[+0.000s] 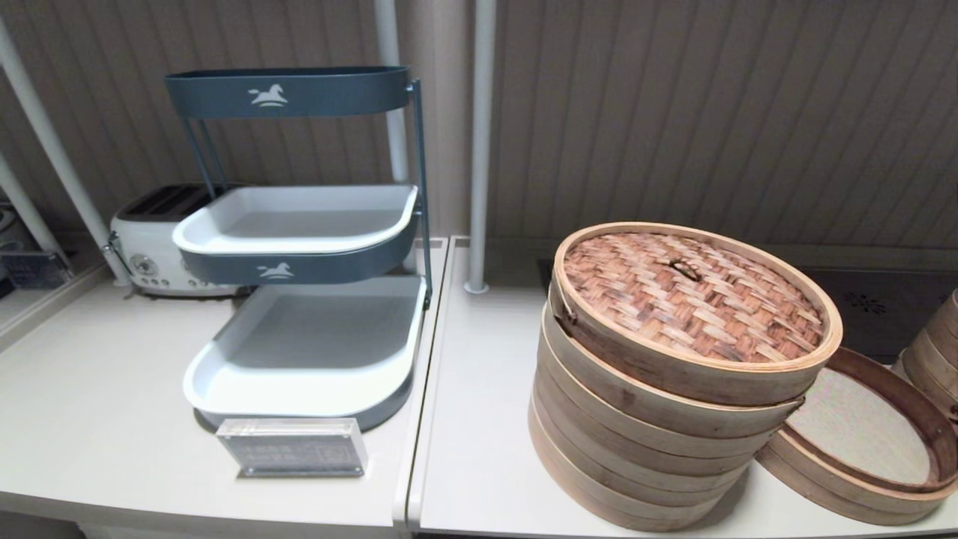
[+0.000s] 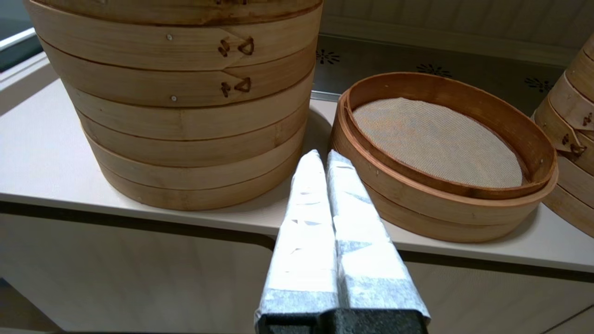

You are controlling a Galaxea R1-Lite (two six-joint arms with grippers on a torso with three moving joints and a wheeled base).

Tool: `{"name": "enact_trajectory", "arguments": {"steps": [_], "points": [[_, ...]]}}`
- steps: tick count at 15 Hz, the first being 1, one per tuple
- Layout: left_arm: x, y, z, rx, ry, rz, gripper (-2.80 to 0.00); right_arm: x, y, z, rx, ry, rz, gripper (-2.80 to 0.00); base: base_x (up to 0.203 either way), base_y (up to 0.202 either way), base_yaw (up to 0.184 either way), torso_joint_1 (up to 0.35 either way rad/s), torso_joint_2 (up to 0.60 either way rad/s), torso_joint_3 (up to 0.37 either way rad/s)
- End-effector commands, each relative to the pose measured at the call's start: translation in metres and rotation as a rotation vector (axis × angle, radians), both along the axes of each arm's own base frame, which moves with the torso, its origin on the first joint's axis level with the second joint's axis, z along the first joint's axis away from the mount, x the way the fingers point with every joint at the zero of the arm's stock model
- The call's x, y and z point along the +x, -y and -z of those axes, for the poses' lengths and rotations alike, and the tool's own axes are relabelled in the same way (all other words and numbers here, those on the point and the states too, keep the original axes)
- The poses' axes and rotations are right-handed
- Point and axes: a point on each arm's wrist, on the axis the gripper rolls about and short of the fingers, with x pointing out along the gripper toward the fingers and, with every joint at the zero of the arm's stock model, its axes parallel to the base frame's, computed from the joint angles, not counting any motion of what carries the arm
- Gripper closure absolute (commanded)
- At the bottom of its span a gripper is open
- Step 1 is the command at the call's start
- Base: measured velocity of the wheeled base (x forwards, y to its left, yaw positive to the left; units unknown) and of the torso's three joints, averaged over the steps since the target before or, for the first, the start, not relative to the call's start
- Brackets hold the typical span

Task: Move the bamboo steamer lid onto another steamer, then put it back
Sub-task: Pick up the steamer

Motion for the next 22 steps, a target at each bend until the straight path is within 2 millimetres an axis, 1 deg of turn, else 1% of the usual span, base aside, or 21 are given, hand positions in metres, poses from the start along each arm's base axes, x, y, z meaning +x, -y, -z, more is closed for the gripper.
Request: {"name": "enact_trajectory", "arguments": {"steps": [1,5,22], "points": [[0.0021,0.0,0.0075,0.0,-0.026,0.0,0.0,0.0022,0.0,0.0071,-0.001,-0.029,0.001,0.0,0.0,0.0,0.0,0.1,-0.2,-0.111],[0.0021,0.0,0.0075,0.0,-0.025,0.0,0.0,0.0021,0.0,0.0072,-0.001,-0.027,-0.001,0.0,0.0,0.0,0.0,0.072,-0.16,-0.082],[0.0021,0.0,0.0076,0.0,-0.026,0.0,0.0,0.0021,0.0001,0.0069,-0.001,-0.024,0.005,0.0,0.0,0.0,0.0,0.0,0.0,0.0]]}}
